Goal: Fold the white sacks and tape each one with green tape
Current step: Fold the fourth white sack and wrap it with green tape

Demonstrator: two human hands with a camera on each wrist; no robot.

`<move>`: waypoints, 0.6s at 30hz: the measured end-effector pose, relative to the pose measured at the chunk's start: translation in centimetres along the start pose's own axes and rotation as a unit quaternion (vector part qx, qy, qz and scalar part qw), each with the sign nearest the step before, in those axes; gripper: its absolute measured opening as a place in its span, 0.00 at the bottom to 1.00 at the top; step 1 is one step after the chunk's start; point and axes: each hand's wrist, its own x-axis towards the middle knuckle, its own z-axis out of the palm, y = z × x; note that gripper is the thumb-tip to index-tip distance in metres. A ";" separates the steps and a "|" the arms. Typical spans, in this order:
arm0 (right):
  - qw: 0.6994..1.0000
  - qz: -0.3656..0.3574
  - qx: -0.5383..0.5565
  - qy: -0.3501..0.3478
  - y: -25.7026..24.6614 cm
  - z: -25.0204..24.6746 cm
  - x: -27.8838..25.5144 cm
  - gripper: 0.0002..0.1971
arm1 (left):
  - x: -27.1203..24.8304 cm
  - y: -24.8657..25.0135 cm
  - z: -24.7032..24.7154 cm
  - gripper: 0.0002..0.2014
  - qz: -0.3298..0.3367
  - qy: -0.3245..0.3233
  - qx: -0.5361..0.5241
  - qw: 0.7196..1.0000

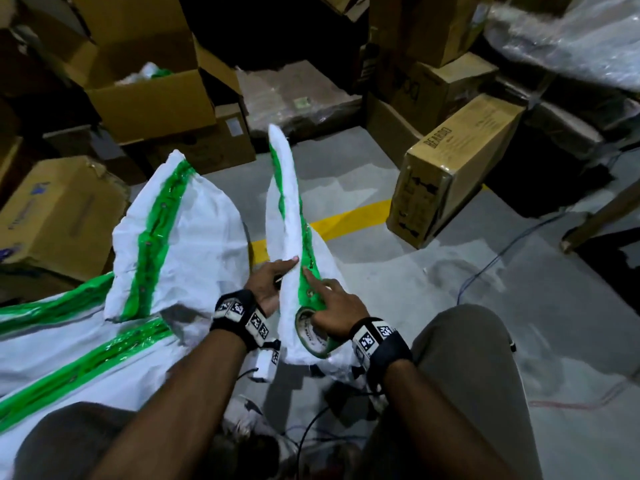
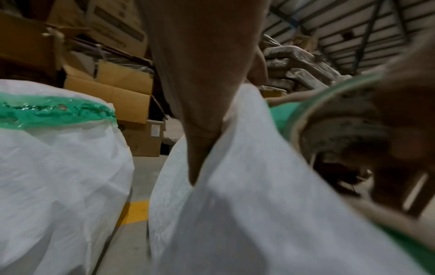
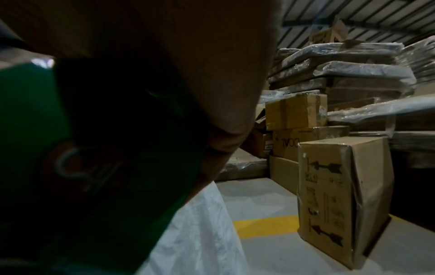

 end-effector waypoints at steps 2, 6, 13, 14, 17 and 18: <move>1.000 0.008 -0.003 -0.001 0.3 0.3 0.5 0.47 | -0.5 -1.9 -0.1 0.20 0.021 0.002 0.004 1.000; 1.000 0.011 0.012 0.008 0.2 0.8 0.2 0.42 | -2.0 -5.3 0.1 0.23 0.053 0.034 0.052 0.997; 0.995 0.043 0.067 0.061 -1.3 2.4 -1.8 0.28 | -1.4 -7.3 -1.0 0.13 0.097 0.211 0.157 0.960; 0.996 0.041 0.054 0.062 -1.5 2.6 -2.4 0.27 | -1.5 -6.7 -0.8 0.13 0.103 0.236 0.191 0.947; 0.995 0.014 0.047 0.088 -1.9 2.8 -3.8 0.30 | -2.3 -4.3 0.3 0.07 0.118 0.255 0.199 0.939; 0.993 0.006 0.056 0.103 -1.9 2.6 -4.0 0.31 | -2.4 -3.6 0.7 0.08 0.113 0.261 0.198 0.938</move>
